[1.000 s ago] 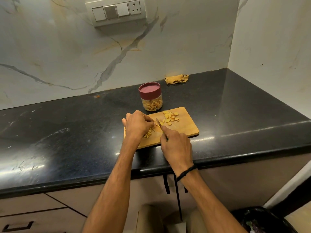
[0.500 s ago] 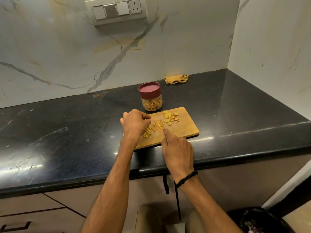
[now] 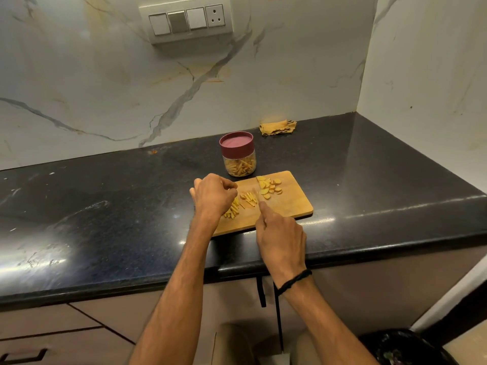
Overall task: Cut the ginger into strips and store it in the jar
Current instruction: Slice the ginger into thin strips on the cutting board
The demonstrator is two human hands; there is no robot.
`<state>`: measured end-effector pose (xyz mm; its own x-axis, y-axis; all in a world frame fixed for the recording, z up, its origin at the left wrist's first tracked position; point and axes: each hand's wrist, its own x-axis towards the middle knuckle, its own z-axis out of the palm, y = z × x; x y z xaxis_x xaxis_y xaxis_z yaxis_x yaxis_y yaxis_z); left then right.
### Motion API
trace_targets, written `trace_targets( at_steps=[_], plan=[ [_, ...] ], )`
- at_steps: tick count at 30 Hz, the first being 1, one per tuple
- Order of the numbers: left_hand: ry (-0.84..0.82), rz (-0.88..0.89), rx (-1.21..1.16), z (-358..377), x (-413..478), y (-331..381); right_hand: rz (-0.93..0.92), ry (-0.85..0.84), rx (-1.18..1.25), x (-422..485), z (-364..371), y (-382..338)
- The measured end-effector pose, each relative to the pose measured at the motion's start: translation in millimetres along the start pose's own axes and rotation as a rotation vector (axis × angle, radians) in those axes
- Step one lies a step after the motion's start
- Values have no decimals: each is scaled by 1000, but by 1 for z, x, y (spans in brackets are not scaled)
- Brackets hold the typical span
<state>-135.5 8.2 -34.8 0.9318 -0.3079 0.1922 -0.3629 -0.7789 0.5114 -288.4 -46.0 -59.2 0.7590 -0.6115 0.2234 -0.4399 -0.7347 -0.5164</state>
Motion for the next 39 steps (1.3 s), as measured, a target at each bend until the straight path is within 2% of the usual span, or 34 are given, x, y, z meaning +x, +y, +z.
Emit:
trace_targets(
  at_steps=[3, 7, 11, 15, 22, 30, 34, 39],
  plan=[
    [-2, -5, -7, 1, 1, -2, 30, 1, -15, 2, -3, 4],
    [1, -13, -7, 1, 3, -3, -60, -25, -5, -7, 1, -5],
    [-1, -6, 6, 1, 4, -4, 12, -4, -2, 1, -1, 3],
    [5, 8, -4, 6, 11, -7, -94, -25, -31, -12, 2, -7],
    [-19, 61, -46, 15, 18, 6, -112, -26, -8, -9, -1, -3],
    [-120, 209, 79, 27, 25, 25, 96, 265, 278, 36, -21, 39],
    [-205, 287, 162, 31, 37, 36, 191, 285, 448, 52, -21, 50],
    [-253, 358, 266, 40, 40, 39, 173, 265, 439, 51, -13, 54]
  ],
)
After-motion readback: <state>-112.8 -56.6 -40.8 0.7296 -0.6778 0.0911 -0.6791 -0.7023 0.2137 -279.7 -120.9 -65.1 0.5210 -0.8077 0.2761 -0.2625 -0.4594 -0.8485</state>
